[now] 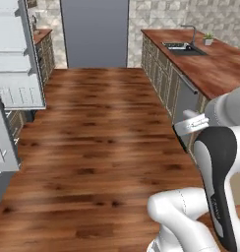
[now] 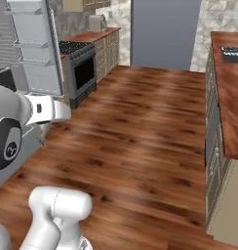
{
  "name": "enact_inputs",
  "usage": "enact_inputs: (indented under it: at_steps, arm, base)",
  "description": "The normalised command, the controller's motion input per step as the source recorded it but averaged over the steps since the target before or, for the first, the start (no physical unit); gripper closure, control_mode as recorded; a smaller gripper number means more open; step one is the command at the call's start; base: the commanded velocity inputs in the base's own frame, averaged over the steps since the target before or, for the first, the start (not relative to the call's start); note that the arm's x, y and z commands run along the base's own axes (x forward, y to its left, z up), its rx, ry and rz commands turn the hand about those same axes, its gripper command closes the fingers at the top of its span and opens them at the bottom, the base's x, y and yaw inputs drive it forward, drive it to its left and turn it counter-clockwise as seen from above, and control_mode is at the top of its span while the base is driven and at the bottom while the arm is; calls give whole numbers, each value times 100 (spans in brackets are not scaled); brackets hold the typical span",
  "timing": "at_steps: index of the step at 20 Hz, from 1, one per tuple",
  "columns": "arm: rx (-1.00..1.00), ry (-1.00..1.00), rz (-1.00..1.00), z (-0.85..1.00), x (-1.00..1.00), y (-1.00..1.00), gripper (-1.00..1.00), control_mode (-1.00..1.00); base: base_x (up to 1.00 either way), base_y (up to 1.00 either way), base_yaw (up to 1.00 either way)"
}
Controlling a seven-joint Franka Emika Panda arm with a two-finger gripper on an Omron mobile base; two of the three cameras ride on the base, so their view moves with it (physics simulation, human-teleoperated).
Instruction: Gather the corn and mushroom from the fridge and place them on a tray on the dining counter. Then gather the chicken drumstick and fish from the fridge and place them on the other tray.
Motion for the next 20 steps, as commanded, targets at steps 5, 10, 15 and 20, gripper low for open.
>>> enact_inputs:
  at_steps: [5, 10, 15, 20]
  arm:
    - [0, 0, 0, 0, 0, 0, 100, 100]
    - [0, 0, 0, 0, 0, 0, 100, 100]
    - [0, 0, 0, 0, 0, 0, 100, 100]
    - [0, 0, 0, 0, 0, 0, 100, 100]
  base:
    - [-43, -47, -33]
    - [0, -98, -4]
    - [0, -100, 0]
    - [5, -100, 2]
